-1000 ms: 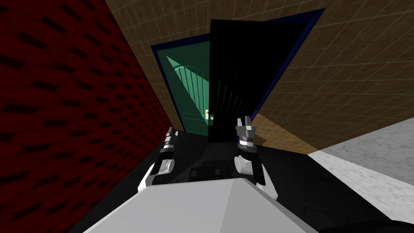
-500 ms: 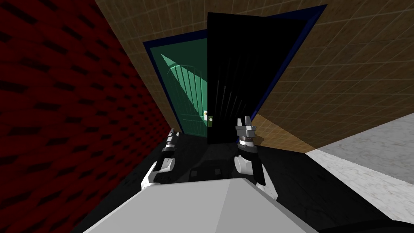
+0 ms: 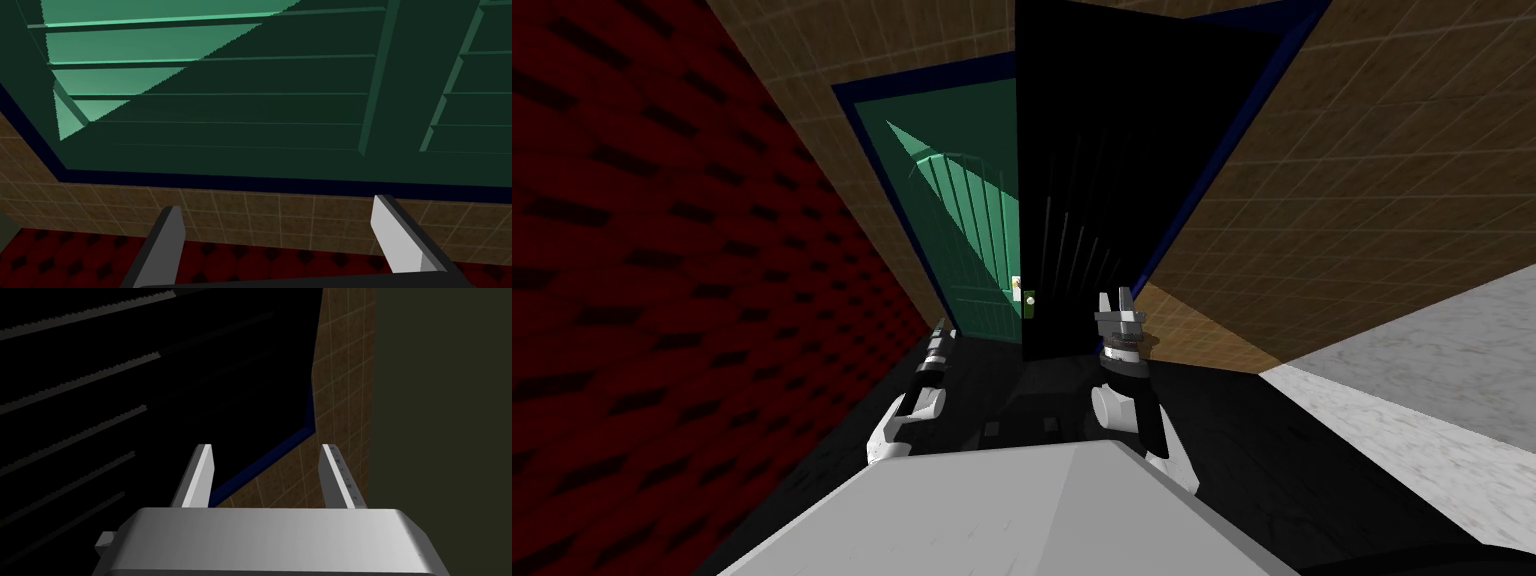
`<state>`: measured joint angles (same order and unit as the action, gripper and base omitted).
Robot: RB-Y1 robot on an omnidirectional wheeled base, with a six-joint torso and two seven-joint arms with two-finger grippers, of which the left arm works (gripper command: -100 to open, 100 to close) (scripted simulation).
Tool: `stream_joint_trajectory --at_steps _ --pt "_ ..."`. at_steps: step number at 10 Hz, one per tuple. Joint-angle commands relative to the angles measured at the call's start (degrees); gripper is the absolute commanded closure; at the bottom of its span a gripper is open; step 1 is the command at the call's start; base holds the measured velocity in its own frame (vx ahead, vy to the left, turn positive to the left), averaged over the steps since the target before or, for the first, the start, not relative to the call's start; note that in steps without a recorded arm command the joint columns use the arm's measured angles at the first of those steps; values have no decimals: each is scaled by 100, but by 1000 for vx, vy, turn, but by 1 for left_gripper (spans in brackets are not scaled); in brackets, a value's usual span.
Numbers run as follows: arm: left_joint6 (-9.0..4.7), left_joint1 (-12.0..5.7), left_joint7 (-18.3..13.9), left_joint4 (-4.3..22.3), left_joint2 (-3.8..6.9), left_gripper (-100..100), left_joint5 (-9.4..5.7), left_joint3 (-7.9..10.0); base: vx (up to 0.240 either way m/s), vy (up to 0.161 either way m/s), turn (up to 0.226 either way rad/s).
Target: Pull the door open
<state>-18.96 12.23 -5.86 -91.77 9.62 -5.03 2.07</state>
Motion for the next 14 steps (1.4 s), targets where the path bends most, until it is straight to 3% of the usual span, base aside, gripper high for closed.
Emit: stream_joint_trajectory --at_steps 1,6,9,14 --pt "7 -99 8 197 17 -100 12 2 100 -5 -60" --pt "68 -367 13 692 79 -100 37 -1 99 -16 -67" --pt "120 -618 17 1123 108 -100 63 -32 154 -24 -109" --pt "184 -999 20 1668 65 -100 110 -177 189 -61 -136"
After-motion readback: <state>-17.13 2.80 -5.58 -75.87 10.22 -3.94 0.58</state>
